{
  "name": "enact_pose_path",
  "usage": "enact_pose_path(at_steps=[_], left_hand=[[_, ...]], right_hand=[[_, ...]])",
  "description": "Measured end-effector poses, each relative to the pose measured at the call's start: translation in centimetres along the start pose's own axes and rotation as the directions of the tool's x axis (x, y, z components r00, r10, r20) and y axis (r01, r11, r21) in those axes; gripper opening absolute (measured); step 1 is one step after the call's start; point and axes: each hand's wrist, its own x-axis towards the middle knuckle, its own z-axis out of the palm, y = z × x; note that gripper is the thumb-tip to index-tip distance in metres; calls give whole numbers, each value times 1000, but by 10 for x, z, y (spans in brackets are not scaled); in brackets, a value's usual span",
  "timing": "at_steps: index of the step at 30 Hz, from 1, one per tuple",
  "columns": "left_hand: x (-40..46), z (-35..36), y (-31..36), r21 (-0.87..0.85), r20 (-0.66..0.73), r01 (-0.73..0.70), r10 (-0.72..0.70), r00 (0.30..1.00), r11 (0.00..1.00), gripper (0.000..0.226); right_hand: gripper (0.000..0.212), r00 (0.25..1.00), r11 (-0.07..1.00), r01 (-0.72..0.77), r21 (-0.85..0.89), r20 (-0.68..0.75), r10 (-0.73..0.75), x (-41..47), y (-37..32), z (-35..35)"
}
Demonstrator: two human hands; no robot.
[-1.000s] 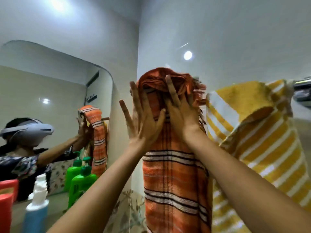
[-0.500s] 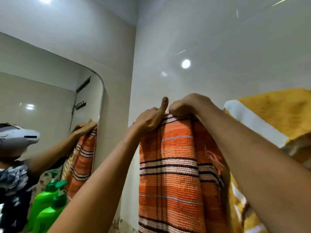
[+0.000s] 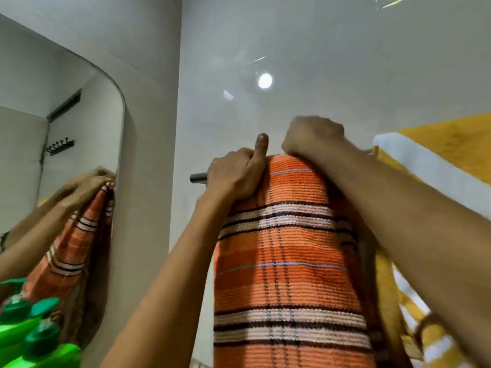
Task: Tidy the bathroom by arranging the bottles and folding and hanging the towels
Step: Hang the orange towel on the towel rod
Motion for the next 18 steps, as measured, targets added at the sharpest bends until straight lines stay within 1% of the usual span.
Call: enact_pose_path(at_steps=[1,2,3,4,5,6,7,8,9,10,11,12,13,14,15,16,18], left_hand=[[8,-4,-3,24,63,48,-50,997,999,68],[18,-1,-3,32,129,98,-101,986,995,67],[24,1,-5,38,189,123,-128,974,992,64],[28,3,-8,16,230,185,-184,956,983,56],[29,2,-7,-26,251,265,-250,935,964,46],[28,-2,-7,-90,280,340,-303,911,936,38],[28,-3,-9,-212,307,361,-288,907,908,31],[28,-5,-12,-322,302,324,-228,926,890,25],[27,-7,-14,-389,213,258,-186,959,884,22],[20,-9,-15,-411,69,167,-151,986,896,27],[9,-12,-18,-436,-106,81,-140,984,896,30],[0,-8,-16,-407,-273,25,-147,951,913,31],[-12,-4,-16,-351,-384,-18,-127,915,936,31],[-25,1,-14,-296,-421,-42,-91,902,954,32],[-36,6,-12,-264,-431,-90,-34,902,960,35],[-45,8,-10,-246,-413,-129,17,910,961,39],[-45,6,-11,-229,-352,-136,49,935,964,46]], right_hand=[[22,973,998,49,-36,-225,-56,-4,-4,1],[22,913,991,120,-58,-386,-133,-11,-8,-1],[29,894,980,196,-16,-409,-185,-18,-11,-2],[42,920,962,261,76,-322,-224,-28,-16,-3],[56,953,951,277,137,-166,-253,-38,-19,0],[68,960,954,281,104,-38,-279,-48,-23,4],[75,955,955,297,-11,8,-297,-54,-25,11],[77,954,947,299,-120,17,-299,-56,-25,16],[76,954,938,293,-183,-9,-300,-55,-26,19],[74,958,938,277,-208,-8,-285,-54,-28,19],[75,965,945,258,-202,8,-262,-48,-29,19],[79,975,960,221,-174,52,-215,-41,-29,18],[82,979,974,180,-134,120,-164,-33,-29,16],[80,974,988,124,-97,203,-103,-25,-28,12],[73,958,994,85,-67,279,-63,-18,-27,7],[63,933,997,69,-45,357,-48,-14,-26,1],[44,883,997,78,-4,464,-67,-9,-24,-10]])
